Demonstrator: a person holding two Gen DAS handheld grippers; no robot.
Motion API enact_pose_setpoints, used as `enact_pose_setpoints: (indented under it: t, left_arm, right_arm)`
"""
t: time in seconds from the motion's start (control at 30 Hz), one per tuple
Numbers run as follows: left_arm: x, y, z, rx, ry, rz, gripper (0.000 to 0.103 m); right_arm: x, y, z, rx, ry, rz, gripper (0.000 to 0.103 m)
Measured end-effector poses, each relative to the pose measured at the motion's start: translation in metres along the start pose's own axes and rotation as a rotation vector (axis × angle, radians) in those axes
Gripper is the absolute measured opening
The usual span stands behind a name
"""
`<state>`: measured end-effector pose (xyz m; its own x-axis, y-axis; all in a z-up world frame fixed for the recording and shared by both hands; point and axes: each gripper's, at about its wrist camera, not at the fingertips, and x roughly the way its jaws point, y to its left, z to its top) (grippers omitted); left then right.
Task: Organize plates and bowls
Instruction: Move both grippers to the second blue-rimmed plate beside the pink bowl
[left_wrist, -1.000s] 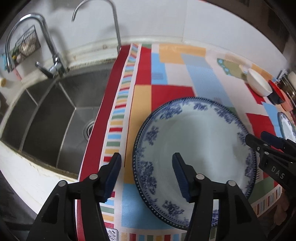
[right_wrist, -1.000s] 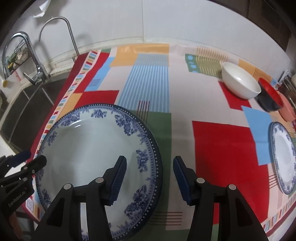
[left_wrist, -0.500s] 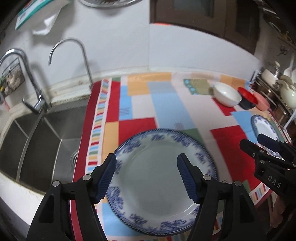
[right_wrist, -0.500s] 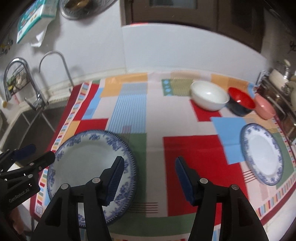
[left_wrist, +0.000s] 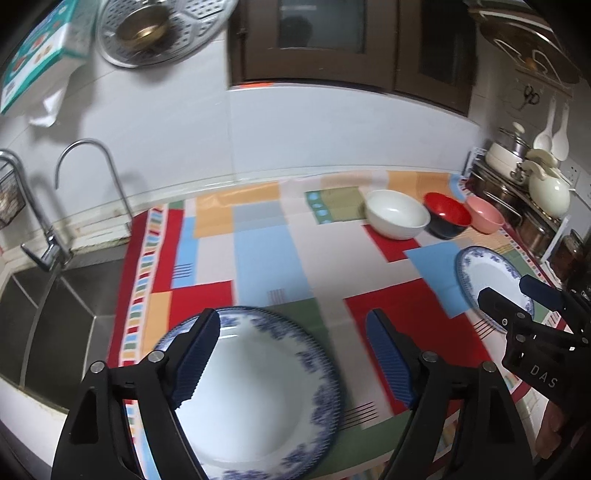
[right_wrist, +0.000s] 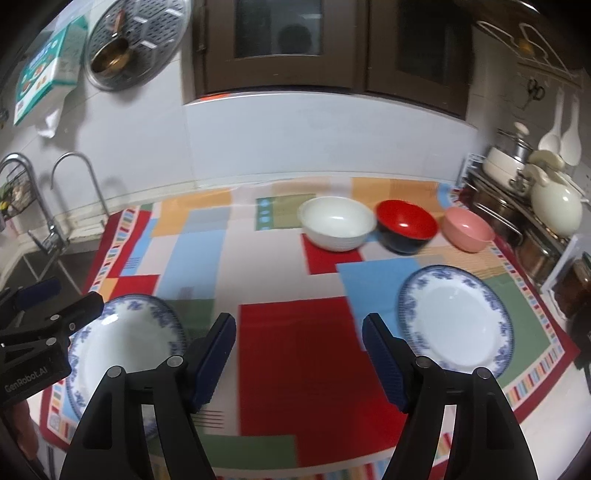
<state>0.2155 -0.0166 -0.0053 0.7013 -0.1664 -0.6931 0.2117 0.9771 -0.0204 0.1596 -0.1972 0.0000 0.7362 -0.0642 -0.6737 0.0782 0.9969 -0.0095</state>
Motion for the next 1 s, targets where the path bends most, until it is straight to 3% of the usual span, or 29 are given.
enact_pose_setpoints:
  t: [0.67, 1.0]
  left_arm:
    - [0.026, -0.138, 0.029, 0.108, -0.038, -0.075, 0.09]
    - [0.056, -0.19, 0.037, 0.153, -0.002, -0.112, 0.09]
  right_arm:
    - [-0.008, -0.147, 0.003, 0.127, -0.041, -0.151, 0.076]
    - [0.006, -0.208, 0.0, 0.194, -0.025, -0.224, 0.076]
